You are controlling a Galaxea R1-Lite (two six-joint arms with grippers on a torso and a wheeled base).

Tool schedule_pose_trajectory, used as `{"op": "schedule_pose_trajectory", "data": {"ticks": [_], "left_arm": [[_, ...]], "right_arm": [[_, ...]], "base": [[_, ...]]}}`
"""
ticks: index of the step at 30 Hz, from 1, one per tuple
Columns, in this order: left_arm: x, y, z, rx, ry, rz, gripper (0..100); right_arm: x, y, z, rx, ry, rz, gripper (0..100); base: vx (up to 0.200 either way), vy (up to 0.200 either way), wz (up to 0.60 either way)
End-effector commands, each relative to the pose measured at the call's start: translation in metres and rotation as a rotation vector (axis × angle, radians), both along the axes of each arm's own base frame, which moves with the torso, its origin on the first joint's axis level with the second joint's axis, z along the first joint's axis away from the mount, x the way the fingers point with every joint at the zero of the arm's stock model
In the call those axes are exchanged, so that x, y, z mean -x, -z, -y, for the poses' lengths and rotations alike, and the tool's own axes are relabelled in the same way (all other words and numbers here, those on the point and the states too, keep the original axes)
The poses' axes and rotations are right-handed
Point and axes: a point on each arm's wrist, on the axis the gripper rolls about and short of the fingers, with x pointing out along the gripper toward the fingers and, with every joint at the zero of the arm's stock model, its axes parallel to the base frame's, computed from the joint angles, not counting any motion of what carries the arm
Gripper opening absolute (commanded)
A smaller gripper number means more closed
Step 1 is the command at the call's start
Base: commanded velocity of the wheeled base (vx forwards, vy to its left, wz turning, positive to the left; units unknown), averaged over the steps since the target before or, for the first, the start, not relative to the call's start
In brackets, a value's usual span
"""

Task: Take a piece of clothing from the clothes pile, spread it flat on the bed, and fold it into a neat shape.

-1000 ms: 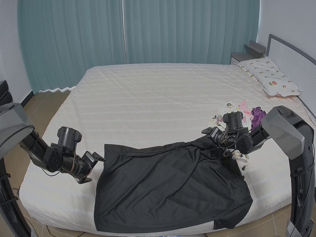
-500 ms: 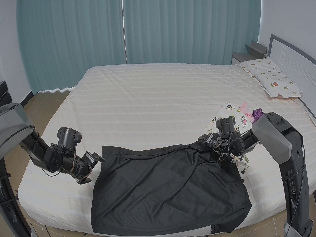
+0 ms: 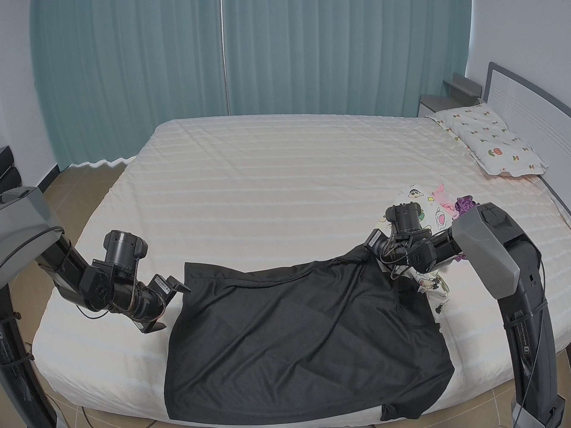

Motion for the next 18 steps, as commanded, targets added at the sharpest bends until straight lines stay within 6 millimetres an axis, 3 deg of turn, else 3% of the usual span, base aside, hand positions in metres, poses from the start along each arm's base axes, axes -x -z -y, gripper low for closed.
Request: {"op": "schedule_pose_trajectory", "data": {"ticks": [1,7,8,13,18], "left_arm": [[0.0,0.001,0.0,0.0,0.0,-0.004,100],[0.001,0.001,0.0,-0.001,-0.002,-0.005,100],[0.0,0.001,0.0,-0.001,-0.002,-0.002,100],[0.001,0.001,0.0,0.0,-0.004,-0.004,100],[-0.001,0.0,0.0,0.0,-0.006,0.002,100]], "right_arm": [[-0.01,-0.01,-0.009,-0.005,0.017,0.103,0],[-0.014,-0.01,-0.02,0.048,-0.025,0.149,0],[-0.017,-0.006,-0.02,0.061,-0.028,0.157,100],[-0.02,-0.002,-0.018,0.09,0.006,0.167,100],[-0.024,-0.01,-0.008,0.084,0.032,0.185,100]], "base": [[0.0,0.0,0.0],[0.0,0.0,0.0],[0.0,0.0,0.0],[0.0,0.0,0.0],[0.0,0.0,0.0]]}}
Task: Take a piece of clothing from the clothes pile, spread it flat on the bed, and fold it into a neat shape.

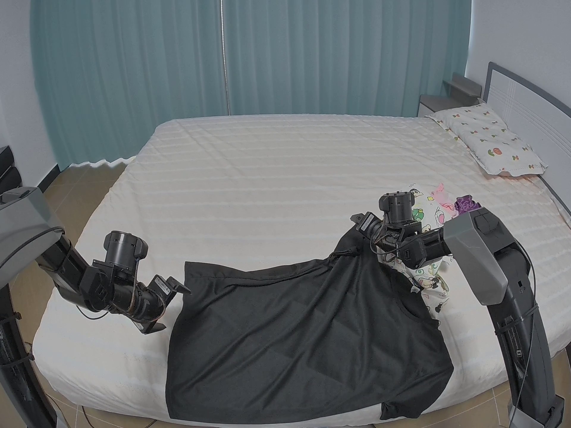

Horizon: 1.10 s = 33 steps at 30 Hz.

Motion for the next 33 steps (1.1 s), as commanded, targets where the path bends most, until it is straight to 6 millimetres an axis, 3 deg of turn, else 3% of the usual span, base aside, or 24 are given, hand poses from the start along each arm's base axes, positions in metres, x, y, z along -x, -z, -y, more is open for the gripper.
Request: {"op": "schedule_pose_trajectory", "data": {"ticks": [1,3,7,11,13,17,18,20,27,33], "left_arm": [[-0.001,-0.001,0.0,-0.004,-0.002,0.007,100],[-0.003,-0.002,0.0,-0.006,-0.003,0.013,100],[-0.028,-0.013,-0.001,-0.006,-0.018,0.084,100],[-0.047,-0.009,-0.001,-0.043,-0.044,0.112,100],[-0.077,0.002,0.001,-0.104,-0.076,0.144,100],[-0.107,0.013,0.004,-0.145,-0.049,0.134,100],[-0.107,0.013,0.004,-0.145,-0.049,0.134,100],[-0.129,0.023,0.007,-0.157,-0.045,0.125,100],[-0.156,0.039,0.006,-0.203,-0.01,0.132,100],[-0.165,0.05,0.004,-0.248,0.011,0.138,100]], "right_arm": [[0.001,-0.018,0.011,-0.008,0.016,0.037,100],[0.004,-0.021,0.015,-0.009,0.015,0.03,100],[0.034,-0.02,0.022,0.0,-0.004,-0.059,100],[0.051,-0.016,0.026,0.008,-0.005,-0.106,100],[0.066,-0.012,0.03,0.015,-0.007,-0.131,100],[0.078,-0.013,0.033,0.013,-0.014,-0.124,100],[0.078,-0.013,0.033,0.013,-0.014,-0.124,100],[0.088,-0.015,0.035,0.005,-0.039,-0.142,100],[0.092,-0.016,0.037,0.004,-0.045,-0.153,100],[0.092,-0.013,0.036,0.03,-0.06,-0.155,100]], "base": [[0.0,0.0,0.0],[0.0,0.0,0.0],[0.0,0.0,0.0],[0.0,0.0,0.0],[0.0,0.0,0.0],[0.0,0.0,0.0],[0.0,0.0,0.0],[0.0,0.0,0.0],[0.0,0.0,0.0],[0.0,0.0,0.0]]}}
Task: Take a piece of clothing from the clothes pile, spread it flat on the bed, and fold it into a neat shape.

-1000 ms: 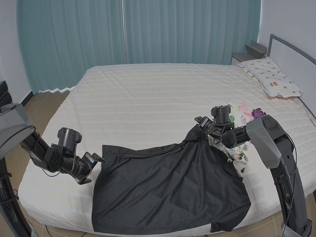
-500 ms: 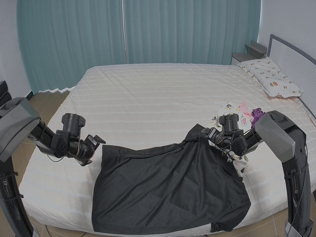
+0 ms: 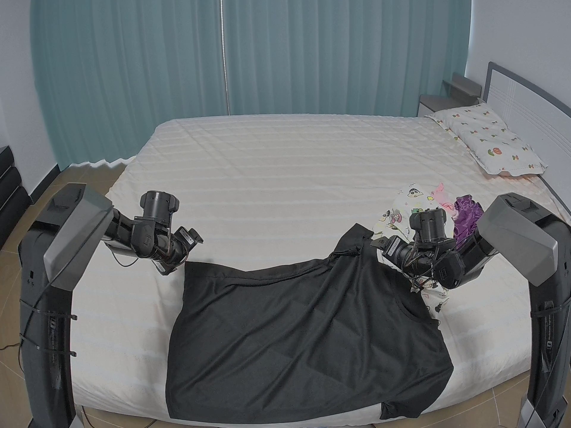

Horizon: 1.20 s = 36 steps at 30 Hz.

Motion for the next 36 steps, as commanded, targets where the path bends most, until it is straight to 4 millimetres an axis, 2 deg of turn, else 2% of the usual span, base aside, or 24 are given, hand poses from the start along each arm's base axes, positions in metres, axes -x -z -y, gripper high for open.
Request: {"op": "schedule_pose_trajectory", "data": {"ticks": [1,10,11,19,21,24,25,28,29,36], "left_arm": [[-0.01,0.034,-0.003,-0.025,0.004,-0.044,100],[-0.016,0.047,-0.001,-0.042,0.026,-0.048,100],[-0.017,0.048,-0.001,-0.042,0.026,-0.05,0],[-0.019,0.046,-0.005,-0.037,0.012,-0.044,0],[-0.02,0.04,-0.01,-0.038,-0.003,-0.028,0],[-0.02,0.04,-0.01,-0.039,-0.005,-0.028,0],[-0.022,0.021,-0.029,-0.055,-0.06,0.012,0],[-0.024,0.014,-0.038,-0.054,-0.077,0.026,0],[-0.024,0.009,-0.046,-0.054,-0.095,0.036,0],[-0.028,-0.002,-0.057,-0.053,-0.118,0.072,0]], "right_arm": [[0.002,-0.005,0.0,0.007,-0.011,0.009,100],[-0.002,0.0,-0.003,0.008,-0.017,0.007,100],[-0.004,0.002,-0.004,0.008,-0.018,0.004,100],[-0.025,0.028,-0.01,0.054,-0.061,-0.026,100],[-0.032,0.03,-0.012,0.08,-0.079,-0.022,100],[-0.033,0.03,-0.012,0.081,-0.08,-0.02,100],[-0.042,0.035,-0.015,0.094,-0.087,-0.028,100],[-0.045,0.037,-0.015,0.101,-0.09,-0.031,100],[-0.048,0.038,-0.014,0.101,-0.087,-0.03,100],[-0.052,0.046,-0.012,0.1,-0.081,-0.027,100]], "base": [[0.0,0.0,0.0],[0.0,0.0,0.0],[0.0,0.0,0.0],[0.0,0.0,0.0],[0.0,0.0,0.0],[0.0,0.0,0.0],[0.0,0.0,0.0],[0.0,0.0,0.0],[0.0,0.0,0.0],[0.0,0.0,0.0]]}}
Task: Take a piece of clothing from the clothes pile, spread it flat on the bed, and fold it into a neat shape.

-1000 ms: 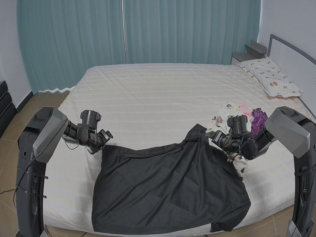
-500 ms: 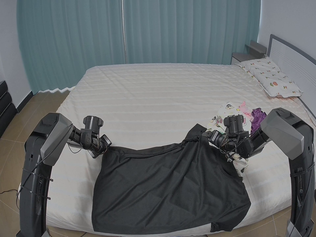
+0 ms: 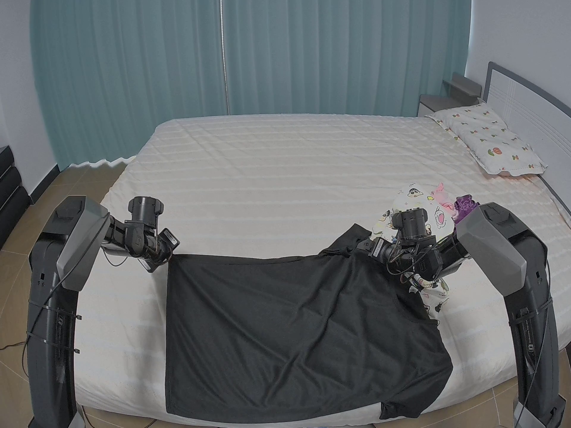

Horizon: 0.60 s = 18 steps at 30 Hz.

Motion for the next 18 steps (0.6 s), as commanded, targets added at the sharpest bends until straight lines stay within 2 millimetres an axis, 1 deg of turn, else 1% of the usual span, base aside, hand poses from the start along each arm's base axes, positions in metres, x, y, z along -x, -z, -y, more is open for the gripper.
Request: {"op": "schedule_pose_trajectory", "data": {"ticks": [1,4,11,12,13,18], "left_arm": [[-0.005,-0.017,-0.009,-0.001,-0.02,0.052,0],[-0.008,-0.021,-0.012,-0.002,-0.026,0.06,0],[-0.011,-0.028,-0.013,-0.003,-0.031,0.06,0],[-0.014,-0.032,-0.019,-0.015,-0.054,0.066,0],[-0.014,-0.033,-0.019,-0.017,-0.056,0.066,0],[-0.019,-0.032,-0.023,-0.018,-0.066,0.06,0]], "right_arm": [[-0.002,0.011,0.004,0.004,0.009,-0.017,100],[-0.003,0.012,0.01,0.004,0.018,-0.018,100],[-0.004,0.019,0.013,-0.002,0.016,-0.031,100],[-0.003,0.021,0.013,-0.009,0.017,-0.037,100],[-0.003,0.02,0.013,-0.015,0.016,-0.039,100],[-0.002,0.022,0.013,-0.036,0.013,-0.052,100]], "base": [[0.0,0.0,0.0],[0.0,0.0,0.0],[0.0,0.0,0.0],[0.0,0.0,0.0],[0.0,0.0,0.0],[0.0,0.0,0.0]]}}
